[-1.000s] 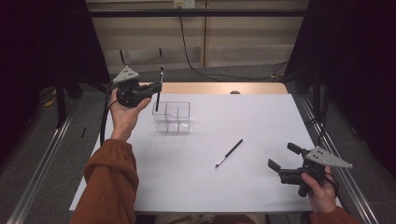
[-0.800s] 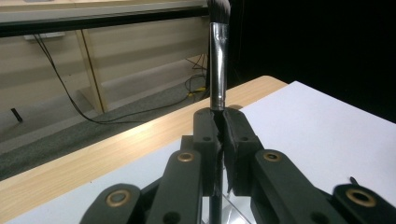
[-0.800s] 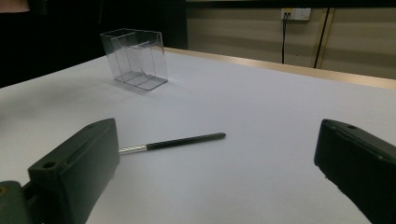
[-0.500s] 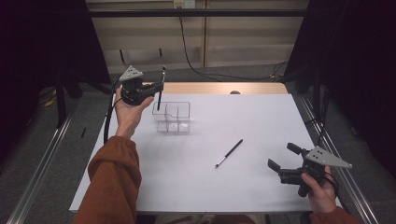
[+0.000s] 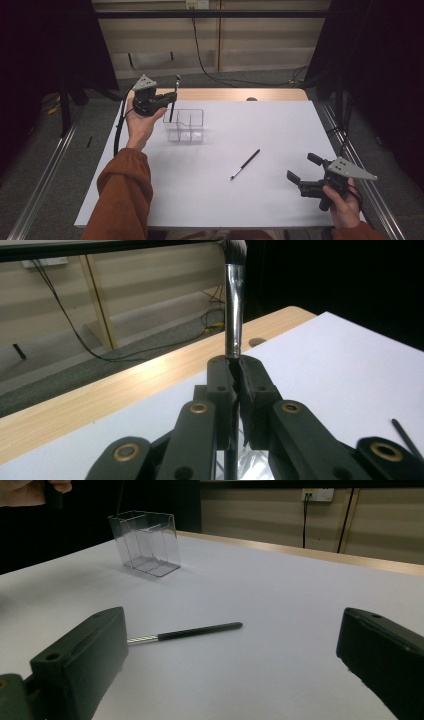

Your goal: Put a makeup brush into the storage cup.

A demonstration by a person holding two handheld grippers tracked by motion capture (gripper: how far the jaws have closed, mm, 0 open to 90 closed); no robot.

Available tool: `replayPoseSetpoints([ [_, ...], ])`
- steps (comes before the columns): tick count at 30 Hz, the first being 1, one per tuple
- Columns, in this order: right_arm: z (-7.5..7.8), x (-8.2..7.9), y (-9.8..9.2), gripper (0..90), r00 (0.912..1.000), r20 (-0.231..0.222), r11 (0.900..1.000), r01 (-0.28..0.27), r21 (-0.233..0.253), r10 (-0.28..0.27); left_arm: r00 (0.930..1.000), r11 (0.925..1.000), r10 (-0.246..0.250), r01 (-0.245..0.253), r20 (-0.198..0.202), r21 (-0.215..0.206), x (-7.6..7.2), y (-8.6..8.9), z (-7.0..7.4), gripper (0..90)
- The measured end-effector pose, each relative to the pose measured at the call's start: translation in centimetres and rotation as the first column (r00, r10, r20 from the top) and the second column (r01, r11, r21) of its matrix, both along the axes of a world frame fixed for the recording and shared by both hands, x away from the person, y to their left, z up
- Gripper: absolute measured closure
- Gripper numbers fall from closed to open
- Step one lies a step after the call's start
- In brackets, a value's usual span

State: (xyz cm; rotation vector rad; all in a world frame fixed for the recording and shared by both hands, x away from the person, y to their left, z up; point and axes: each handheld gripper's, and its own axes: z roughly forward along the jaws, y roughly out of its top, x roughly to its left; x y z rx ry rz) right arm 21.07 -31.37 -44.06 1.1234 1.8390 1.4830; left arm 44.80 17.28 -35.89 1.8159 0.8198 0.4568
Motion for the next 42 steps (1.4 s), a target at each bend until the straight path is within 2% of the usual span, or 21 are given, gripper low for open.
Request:
replayPoseSetpoints([
  [13, 0.0, 0.0, 0.0, 0.0, 1.0, 0.0, 1.0, -0.001, 0.001, 0.001, 0.9996, 0.9999, 0.011, -0.012, -0.028, -0.012, 0.3, 0.1, -1.5, 84.6],
  [17, 0.0, 0.0, 0.0, 0.0, 1.0, 0.0, 1.0, -0.001, 0.002, 0.001, 0.9995, 0.9999, 0.013, -0.013, -0.031, 0.004, 0.3, 0.1, -1.8, 84.6],
  [28, 0.0, 0.0, 0.0, 0.0, 1.0, 0.0, 1.0, -0.003, 0.001, 0.003, 0.999, 0.9999, 0.014, -0.013, -0.043, 0.007, 0.3, 0.2, -2.8, 84.6],
  [30, 0.0, 0.0, 0.0, 0.0, 1.0, -0.001, 1.0, -0.004, 0.0, 0.004, 0.9988, 0.9996, 0.019, -0.018, -0.045, 0.024, 0.3, 0.2, -3.0, 84.6],
  [42, 0.0, 0.0, 0.0, 0.0, 1.0, 0.001, 1.0, -0.003, 0.001, 0.003, 0.9984, 0.9995, 0.022, -0.021, -0.053, 0.023, 0.3, 0.2, -3.6, 84.6],
])
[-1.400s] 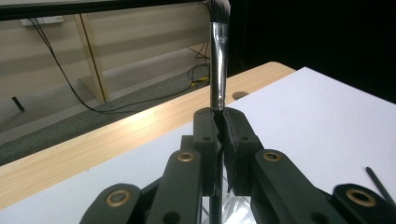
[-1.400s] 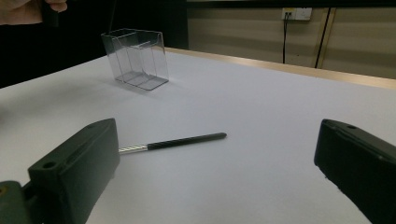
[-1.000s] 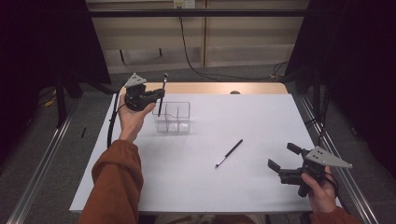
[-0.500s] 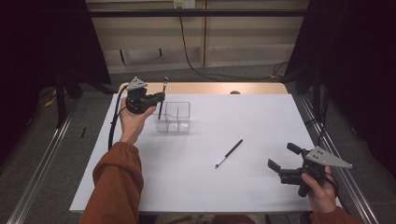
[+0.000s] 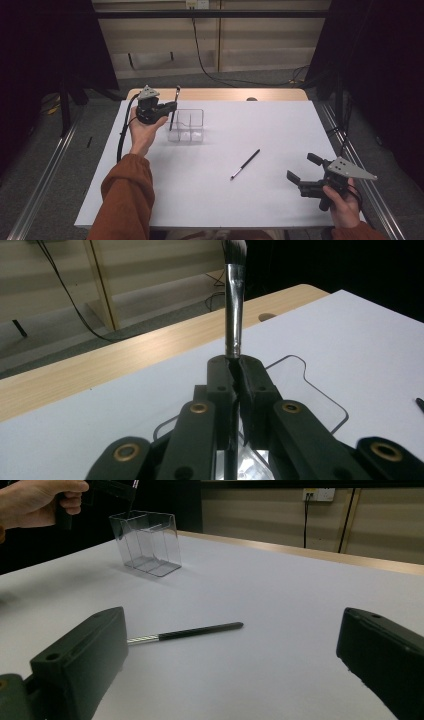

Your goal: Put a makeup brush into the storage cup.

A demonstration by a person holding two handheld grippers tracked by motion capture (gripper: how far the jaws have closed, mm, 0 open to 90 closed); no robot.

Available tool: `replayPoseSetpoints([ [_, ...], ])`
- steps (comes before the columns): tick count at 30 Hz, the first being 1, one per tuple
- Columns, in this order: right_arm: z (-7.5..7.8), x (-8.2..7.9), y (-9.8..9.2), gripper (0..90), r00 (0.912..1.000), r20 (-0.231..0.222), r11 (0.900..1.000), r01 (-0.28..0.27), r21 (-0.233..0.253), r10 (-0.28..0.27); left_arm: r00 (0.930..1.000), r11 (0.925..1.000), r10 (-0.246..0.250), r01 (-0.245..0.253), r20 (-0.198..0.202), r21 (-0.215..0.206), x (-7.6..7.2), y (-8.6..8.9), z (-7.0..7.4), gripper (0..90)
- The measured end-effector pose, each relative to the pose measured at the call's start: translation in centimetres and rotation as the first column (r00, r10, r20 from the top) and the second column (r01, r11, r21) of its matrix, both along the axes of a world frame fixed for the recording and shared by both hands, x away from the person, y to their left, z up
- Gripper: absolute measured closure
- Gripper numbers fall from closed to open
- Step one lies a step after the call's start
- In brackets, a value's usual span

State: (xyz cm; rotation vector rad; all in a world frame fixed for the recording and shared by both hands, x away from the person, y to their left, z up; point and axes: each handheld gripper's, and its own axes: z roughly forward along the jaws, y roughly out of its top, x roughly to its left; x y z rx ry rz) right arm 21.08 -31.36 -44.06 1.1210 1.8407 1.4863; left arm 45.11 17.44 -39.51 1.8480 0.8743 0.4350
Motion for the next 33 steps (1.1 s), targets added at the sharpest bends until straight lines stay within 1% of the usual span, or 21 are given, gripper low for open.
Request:
replayPoseSetpoints([
  [4, -0.01, 0.01, 0.0, 0.0, 1.0, 0.0, 1.0, 0.0, 0.0, 0.0, 1.0, 1.0, 0.0, 0.0, -0.003, -0.004, -0.04, 0.02, -0.02, 84.6],
  [6, -0.01, 0.01, 0.03, 0.0, 1.0, -0.002, 1.0, 0.0, 0.002, 0.0, 1.0, 1.0, -0.004, 0.004, 0.007, 0.003, -0.09, -0.07, 0.18, 84.6],
  [8, 0.0, 0.03, 0.02, 0.0, 1.0, -0.004, 1.0, 0.0, 0.002, 0.0, 1.0, 1.0, -0.005, 0.005, 0.005, 0.002, -0.12, -0.09, 0.26, 84.6],
  [12, 0.01, -0.01, 0.04, 0.0, 1.0, -0.002, 1.0, -0.002, -0.001, 0.002, 0.9999, 0.9999, 0.006, -0.006, -0.012, -0.009, -0.02, 0.15, 0.01, 84.4],
  [14, 0.0, 0.01, 0.03, 0.0, 1.0, -0.002, 1.0, 0.001, 0.003, -0.001, 0.9999, 1.0, 0.006, -0.006, -0.014, -0.006, -0.01, 0.11, -0.02, 84.3],
  [17, -0.01, 0.01, 0.02, 0.0, 1.0, -0.002, 1.0, 0.0, 0.002, 0.0, 0.9999, 0.9999, 0.005, -0.006, -0.016, -0.013, 0.06, 0.13, -0.06, 83.9],
  [20, 0.0, 0.01, 0.02, 0.0, 1.0, -0.002, 1.0, -0.001, 0.001, 0.001, 0.9997, 0.9998, -0.005, 0.005, -0.025, -0.017, 0.07, 0.14, -0.18, 83.4],
  [23, 0.0, 0.01, 0.01, 0.0, 1.0, -0.001, 1.0, 0.0, 0.002, 0.0, 0.9996, 0.9998, -0.01, 0.009, -0.025, -0.015, 0.06, 0.22, -0.2, 82.4],
  [25, 0.0, 0.0, 0.01, 0.0, 1.0, -0.001, 1.0, -0.001, 0.001, 0.001, 0.9997, 0.9998, 0.001, -0.001, -0.023, -0.019, 0.04, 0.23, -0.16, 76.9],
  [27, 0.01, -0.01, 0.01, 0.0, 1.0, 0.0, 1.0, -0.001, 0.0, 0.001, 0.9997, 0.9997, -0.003, 0.003, -0.026, -0.024, 0.03, 0.29, -0.11, 76.9],
  [29, 0.01, -0.01, 0.01, 0.0, 1.0, 0.0, 1.0, -0.002, 0.0, 0.002, 0.9997, 0.9999, 0.004, -0.004, -0.025, -0.014, 0.01, 0.36, -0.08, 73.7],
  [30, 0.01, -0.01, 0.01, 0.0, 1.0, 0.0, 1.0, -0.002, 0.0, 0.002, 0.9997, 0.9997, 0.005, -0.006, -0.023, -0.025, 0.03, 0.37, -0.12, 70.5],
  [31, 0.0, 0.0, 0.01, 0.0, 1.0, 0.0, 1.0, -0.001, 0.0, 0.001, 0.9997, 0.9997, 0.009, -0.009, -0.021, -0.021, -0.02, 0.44, -0.09, 67.7],
  [32, 0.0, -0.01, 0.0, 0.0, 1.0, 0.0, 1.0, -0.001, 0.0, 0.001, 0.9999, 0.9998, 0.007, -0.007, -0.01, -0.021, -0.09, 0.53, -0.05, 67.1],
  [33, 0.01, -0.01, 0.02, 0.0, 1.0, 0.0, 1.0, 0.0, 0.001, 0.0, 0.9999, 0.9997, 0.01, -0.01, -0.008, -0.021, -0.15, 0.53, 0.01, 65.0],
])
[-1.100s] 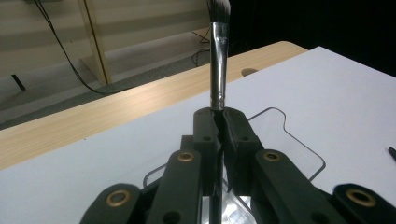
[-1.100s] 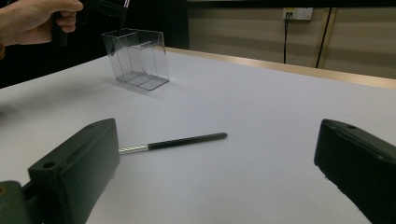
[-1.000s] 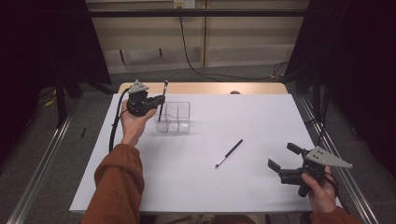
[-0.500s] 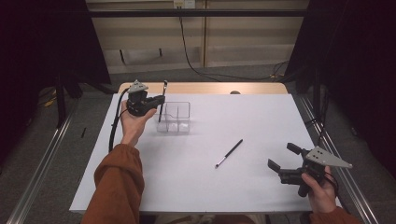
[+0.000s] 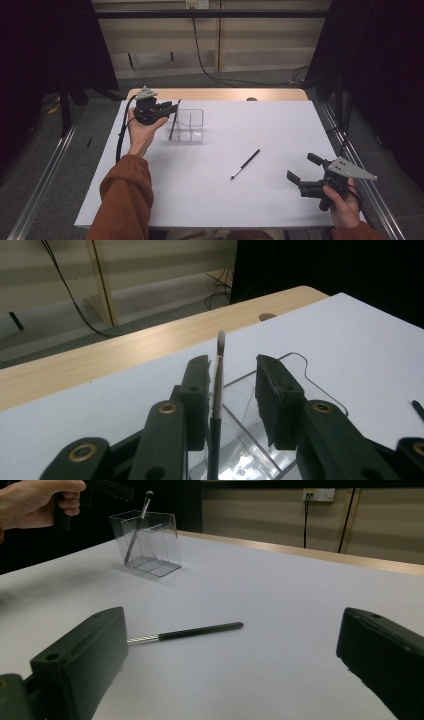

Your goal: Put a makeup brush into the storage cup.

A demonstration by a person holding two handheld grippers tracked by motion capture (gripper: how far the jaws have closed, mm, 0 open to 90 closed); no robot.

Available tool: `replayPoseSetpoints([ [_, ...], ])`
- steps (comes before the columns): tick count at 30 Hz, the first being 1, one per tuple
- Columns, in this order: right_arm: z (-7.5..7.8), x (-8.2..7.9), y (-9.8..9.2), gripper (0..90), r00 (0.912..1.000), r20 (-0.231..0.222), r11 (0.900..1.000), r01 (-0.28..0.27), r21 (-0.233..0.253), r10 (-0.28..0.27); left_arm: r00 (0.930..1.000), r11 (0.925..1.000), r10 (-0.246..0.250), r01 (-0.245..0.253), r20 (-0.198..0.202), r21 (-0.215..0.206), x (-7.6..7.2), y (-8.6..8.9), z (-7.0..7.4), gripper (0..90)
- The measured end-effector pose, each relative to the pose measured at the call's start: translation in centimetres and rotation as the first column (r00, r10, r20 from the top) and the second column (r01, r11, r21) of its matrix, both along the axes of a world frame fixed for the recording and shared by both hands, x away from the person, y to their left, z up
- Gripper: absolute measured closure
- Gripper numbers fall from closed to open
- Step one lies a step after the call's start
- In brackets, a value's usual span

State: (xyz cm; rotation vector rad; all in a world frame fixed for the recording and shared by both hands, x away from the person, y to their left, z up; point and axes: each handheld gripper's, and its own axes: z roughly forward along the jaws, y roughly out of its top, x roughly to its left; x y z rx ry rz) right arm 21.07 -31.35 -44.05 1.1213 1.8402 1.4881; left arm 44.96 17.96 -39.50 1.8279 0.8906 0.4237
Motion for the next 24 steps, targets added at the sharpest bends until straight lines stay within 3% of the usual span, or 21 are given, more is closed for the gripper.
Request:
replayPoseSetpoints([
  [6, 0.0, 0.0, 0.0, 0.0, 1.0, -0.001, 1.0, -0.001, -0.002, 0.001, 0.9998, 0.9997, 0.008, -0.008, 0.016, -0.022, -0.4, 0.0, 0.6, 44.0],
  [9, 0.0, 0.0, 0.0, 0.0, 1.0, -0.001, 1.0, 0.001, 0.002, -0.001, 1.0, 0.9999, 0.008, -0.008, 0.002, -0.014, -0.5, 0.2, 0.6, 34.1],
  [12, 0.0, 0.0, 0.0, 0.0, 1.0, 0.0, 1.0, 0.0, -0.002, 0.0, 0.9997, 0.9986, 0.023, -0.023, 0.002, -0.047, -0.7, 0.5, 0.5, 21.9],
  [15, 0.0, 0.0, 0.0, 0.0, 1.0, -0.001, 1.0, 0.0, -0.002, 0.0, 0.9992, 0.9987, 0.037, -0.038, -0.013, -0.033, -0.8, 0.7, 0.5, 13.0],
  [24, 0.0, 0.0, 0.0, 0.0, 1.0, -0.001, 1.0, 0.001, -0.003, -0.001, 0.9997, 0.9997, 0.023, -0.023, -0.014, -0.011, -1.6, 1.0, 0.5, 3.7],
])
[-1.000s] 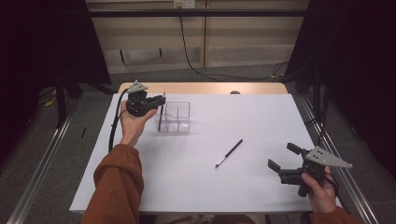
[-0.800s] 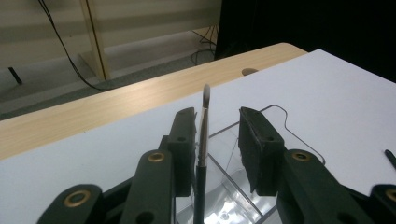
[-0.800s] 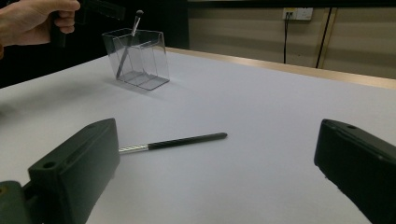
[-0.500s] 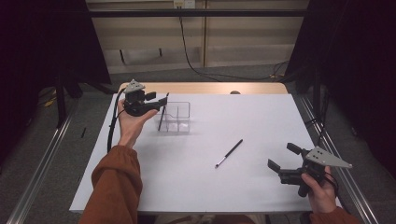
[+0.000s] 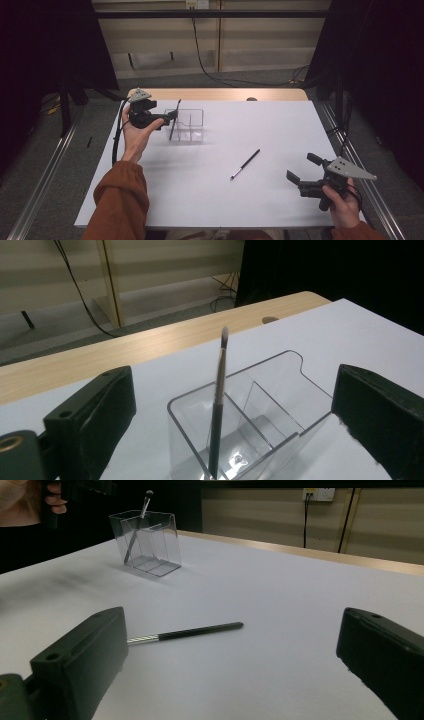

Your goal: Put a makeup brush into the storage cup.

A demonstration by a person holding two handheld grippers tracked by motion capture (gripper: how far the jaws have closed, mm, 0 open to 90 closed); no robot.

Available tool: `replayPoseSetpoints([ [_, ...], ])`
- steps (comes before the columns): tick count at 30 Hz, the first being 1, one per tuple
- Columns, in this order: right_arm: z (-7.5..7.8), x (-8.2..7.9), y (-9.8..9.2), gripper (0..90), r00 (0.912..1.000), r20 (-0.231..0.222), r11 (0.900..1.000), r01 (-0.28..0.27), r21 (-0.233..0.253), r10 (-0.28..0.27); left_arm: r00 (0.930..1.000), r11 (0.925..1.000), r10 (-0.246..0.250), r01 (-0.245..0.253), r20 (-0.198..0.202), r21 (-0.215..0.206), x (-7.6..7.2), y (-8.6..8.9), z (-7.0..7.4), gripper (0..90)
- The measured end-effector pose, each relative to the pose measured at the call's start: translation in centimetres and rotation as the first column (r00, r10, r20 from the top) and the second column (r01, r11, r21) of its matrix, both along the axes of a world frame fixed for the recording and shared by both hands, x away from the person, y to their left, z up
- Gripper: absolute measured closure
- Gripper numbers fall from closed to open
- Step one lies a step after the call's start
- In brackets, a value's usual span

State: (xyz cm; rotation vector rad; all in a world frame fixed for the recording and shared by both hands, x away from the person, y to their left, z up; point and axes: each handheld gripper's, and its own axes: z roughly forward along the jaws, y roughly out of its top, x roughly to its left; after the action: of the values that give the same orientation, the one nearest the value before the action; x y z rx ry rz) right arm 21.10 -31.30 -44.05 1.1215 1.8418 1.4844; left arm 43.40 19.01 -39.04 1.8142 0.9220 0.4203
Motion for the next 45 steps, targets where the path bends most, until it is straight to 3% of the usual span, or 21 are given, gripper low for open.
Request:
replayPoseSetpoints([
  [9, 0.0, 0.0, 0.0, 0.0, 1.0, 0.001, 1.0, -0.003, -0.002, 0.003, 0.9992, 0.9993, -0.036, 0.036, 0.02, -0.007, -1.4, 0.4, -0.2, 4.2],
  [14, 0.0, 0.1, 0.0, 0.0, 1.0, -0.003, 1.0, 0.001, 0.001, -0.001, 0.9979, 0.9994, -0.033, 0.032, 0.056, 0.015, -2.0, 0.5, -0.2, 3.8],
  [19, 0.0, 0.1, 0.0, 0.0, 1.0, -0.002, 1.0, 0.001, 0.001, -0.001, 0.9983, 0.9994, -0.014, 0.012, 0.057, 0.031, -2.8, 0.5, -0.3, 3.4],
  [23, 0.0, 0.1, 0.0, 0.0, 1.0, -0.003, 1.0, 0.001, 0.001, -0.001, 0.998, 0.9984, -0.034, 0.031, 0.054, 0.048, -3.6, 0.3, -0.2, 3.3],
  [29, 0.0, 0.0, 0.0, 0.0, 1.0, 0.0, 1.0, -0.001, -0.001, 0.001, 0.9966, 0.9983, -0.056, 0.055, 0.06, 0.018, -4.8, 0.6, 0.0, 2.6],
  [35, 0.0, 0.0, 0.0, 0.0, 1.0, 0.0, 1.0, -0.001, 0.0, 0.001, 0.9962, 0.9981, -0.057, 0.058, 0.066, -0.021, -6.1, 0.8, -0.8, 2.4],
  [45, 0.0, 0.0, 0.2, 0.0, 1.0, -0.003, 1.0, 0.001, -0.001, -0.001, 0.9936, 0.9982, -0.053, 0.055, 0.1, -0.022, -8.3, 1.5, -1.2, 2.8],
])
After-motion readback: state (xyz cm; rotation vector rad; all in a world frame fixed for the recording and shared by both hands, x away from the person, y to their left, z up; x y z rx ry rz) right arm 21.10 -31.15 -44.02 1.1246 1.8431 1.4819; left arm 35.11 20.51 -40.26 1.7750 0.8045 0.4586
